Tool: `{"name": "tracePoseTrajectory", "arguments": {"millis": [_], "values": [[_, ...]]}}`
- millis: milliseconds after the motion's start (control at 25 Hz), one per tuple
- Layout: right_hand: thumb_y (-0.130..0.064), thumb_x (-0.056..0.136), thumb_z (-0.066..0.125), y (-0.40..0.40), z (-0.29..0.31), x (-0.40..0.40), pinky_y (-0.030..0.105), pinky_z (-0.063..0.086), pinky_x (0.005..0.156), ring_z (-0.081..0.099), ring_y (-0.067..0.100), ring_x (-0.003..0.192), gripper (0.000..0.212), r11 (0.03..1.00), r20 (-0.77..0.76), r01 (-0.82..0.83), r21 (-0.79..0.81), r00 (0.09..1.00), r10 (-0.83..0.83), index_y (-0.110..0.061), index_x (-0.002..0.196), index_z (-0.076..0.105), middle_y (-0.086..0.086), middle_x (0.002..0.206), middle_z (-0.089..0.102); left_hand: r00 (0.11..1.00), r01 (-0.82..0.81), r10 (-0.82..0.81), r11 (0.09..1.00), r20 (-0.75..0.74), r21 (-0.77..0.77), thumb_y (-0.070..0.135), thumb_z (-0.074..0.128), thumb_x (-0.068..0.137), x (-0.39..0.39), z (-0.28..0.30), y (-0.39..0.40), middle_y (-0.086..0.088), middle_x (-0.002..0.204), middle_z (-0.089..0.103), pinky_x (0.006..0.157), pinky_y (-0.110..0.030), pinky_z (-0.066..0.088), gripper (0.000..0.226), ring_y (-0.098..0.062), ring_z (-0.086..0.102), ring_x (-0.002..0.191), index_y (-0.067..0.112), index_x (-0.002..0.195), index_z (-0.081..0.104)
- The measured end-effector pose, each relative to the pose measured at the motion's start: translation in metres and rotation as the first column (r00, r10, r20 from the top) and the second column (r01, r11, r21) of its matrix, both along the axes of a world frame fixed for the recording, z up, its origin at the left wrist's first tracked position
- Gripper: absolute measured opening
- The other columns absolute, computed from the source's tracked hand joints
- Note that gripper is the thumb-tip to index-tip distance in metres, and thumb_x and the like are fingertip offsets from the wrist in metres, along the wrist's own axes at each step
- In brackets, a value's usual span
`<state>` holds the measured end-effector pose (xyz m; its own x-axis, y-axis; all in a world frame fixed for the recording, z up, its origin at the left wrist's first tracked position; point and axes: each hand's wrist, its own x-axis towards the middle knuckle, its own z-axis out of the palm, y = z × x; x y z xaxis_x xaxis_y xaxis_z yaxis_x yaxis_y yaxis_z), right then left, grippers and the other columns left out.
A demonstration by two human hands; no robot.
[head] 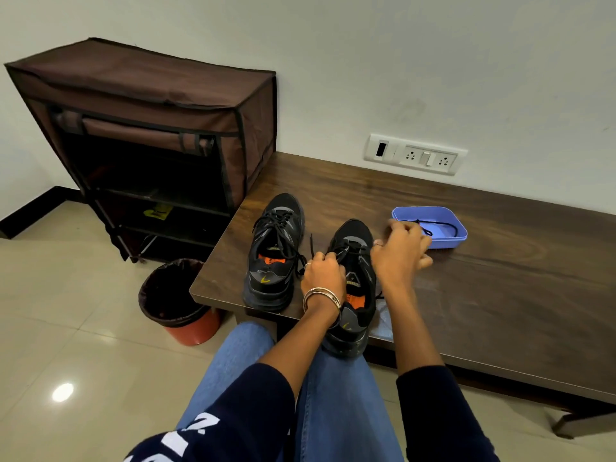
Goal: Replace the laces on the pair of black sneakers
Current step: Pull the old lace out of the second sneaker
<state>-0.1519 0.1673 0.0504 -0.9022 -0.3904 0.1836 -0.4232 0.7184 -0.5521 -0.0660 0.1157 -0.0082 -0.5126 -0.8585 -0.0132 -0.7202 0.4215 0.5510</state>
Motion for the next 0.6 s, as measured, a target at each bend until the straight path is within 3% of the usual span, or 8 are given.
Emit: {"name": "tracePoseTrajectory", "arguments": {"millis": [80, 160, 240, 280, 360, 440, 520, 600], "values": [[-0.014, 0.089, 0.063, -0.012, -0.013, 0.006, 0.050, 0.027, 0.097, 0.033, 0.029, 0.126, 0.026, 0.959, -0.017, -0.200, 0.201, 0.978, 0.207, -0.020, 0.114, 0.066, 0.004, 0.131, 0.048, 1.000, 0.010, -0.010, 1.000, 0.011, -0.003, 0.027, 0.045, 0.098, 0.001, -0.001, -0.002, -0.009, 0.123, 0.052, 0.086, -0.040, 0.046, 0.031, -0.030, 0.050, 0.115, 0.016, 0.125, 0.056], [-0.016, 0.089, 0.061, -0.021, -0.026, 0.013, 0.050, 0.029, 0.095, 0.038, 0.028, 0.121, 0.015, 0.894, -0.036, -0.245, 0.376, 0.960, 0.278, -0.018, 0.103, 0.066, 0.004, 0.124, 0.052, 1.000, 0.019, -0.019, 1.000, 0.023, 0.004, 0.028, 0.044, 0.099, 0.001, -0.002, -0.002, -0.009, 0.124, 0.052, 0.085, -0.041, 0.046, 0.032, -0.031, 0.050, 0.115, 0.016, 0.126, 0.055], [-0.018, 0.088, 0.061, -0.023, -0.032, 0.014, 0.046, 0.030, 0.092, 0.045, 0.024, 0.114, 0.009, 0.902, -0.082, -0.219, 0.373, 0.960, 0.267, -0.018, 0.094, 0.067, 0.002, 0.113, 0.058, 1.000, 0.015, -0.015, 1.000, 0.021, 0.005, 0.029, 0.044, 0.099, 0.001, -0.001, -0.002, -0.009, 0.124, 0.051, 0.085, -0.041, 0.045, 0.033, -0.030, 0.050, 0.116, 0.017, 0.127, 0.055], [-0.018, 0.087, 0.061, -0.021, -0.034, 0.011, 0.043, 0.029, 0.089, 0.049, 0.021, 0.108, 0.008, 0.936, -0.083, -0.208, 0.283, 0.967, 0.240, -0.019, 0.088, 0.069, 0.000, 0.103, 0.062, 1.000, 0.010, -0.010, 1.000, 0.014, 0.006, 0.029, 0.045, 0.098, 0.001, -0.001, -0.002, -0.009, 0.124, 0.051, 0.085, -0.040, 0.046, 0.033, -0.030, 0.049, 0.116, 0.017, 0.127, 0.055], [-0.016, 0.085, 0.064, -0.010, -0.033, 0.007, 0.038, 0.031, 0.088, 0.055, 0.015, 0.095, 0.010, 0.988, 0.001, -0.138, -0.065, 0.990, 0.139, -0.019, 0.080, 0.073, -0.004, 0.089, 0.066, 1.000, 0.005, -0.005, 1.000, 0.000, -0.003, 0.030, 0.045, 0.098, 0.001, -0.001, -0.001, -0.008, 0.124, 0.051, 0.085, -0.039, 0.046, 0.033, -0.029, 0.049, 0.116, 0.017, 0.127, 0.055], [-0.012, 0.082, 0.068, 0.000, -0.036, 0.005, 0.040, 0.044, 0.089, 0.060, 0.015, 0.088, 0.008, 0.891, 0.078, -0.031, -0.454, 0.994, 0.075, -0.014, 0.077, 0.074, -0.003, 0.086, 0.068, 1.000, -0.004, 0.004, 1.000, -0.009, -0.022, 0.029, 0.045, 0.098, 0.001, -0.001, -0.001, -0.008, 0.123, 0.052, 0.084, -0.039, 0.046, 0.033, -0.029, 0.051, 0.115, 0.016, 0.126, 0.056], [-0.009, 0.082, 0.067, 0.003, -0.041, 0.012, 0.043, 0.048, 0.084, 0.062, 0.020, 0.088, 0.007, 0.835, 0.086, 0.055, -0.547, 0.996, -0.009, -0.010, 0.078, 0.073, 0.003, 0.088, 0.069, 1.000, -0.008, 0.008, 1.000, -0.014, -0.018, 0.028, 0.045, 0.097, 0.001, -0.001, 0.000, -0.009, 0.121, 0.053, 0.083, -0.040, 0.046, 0.031, -0.030, 0.052, 0.113, 0.015, 0.123, 0.057], [-0.012, 0.086, 0.064, -0.001, -0.045, 0.013, 0.044, 0.042, 0.088, 0.058, 0.025, 0.104, 0.009, 0.909, 0.118, 0.113, -0.400, 0.990, -0.071, -0.011, 0.090, 0.073, 0.006, 0.104, 0.067, 1.000, -0.014, 0.014, 1.000, -0.014, -0.015, 0.028, 0.045, 0.097, 0.001, 0.000, 0.001, -0.009, 0.121, 0.053, 0.083, -0.040, 0.046, 0.031, -0.030, 0.052, 0.112, 0.015, 0.123, 0.058]]}}
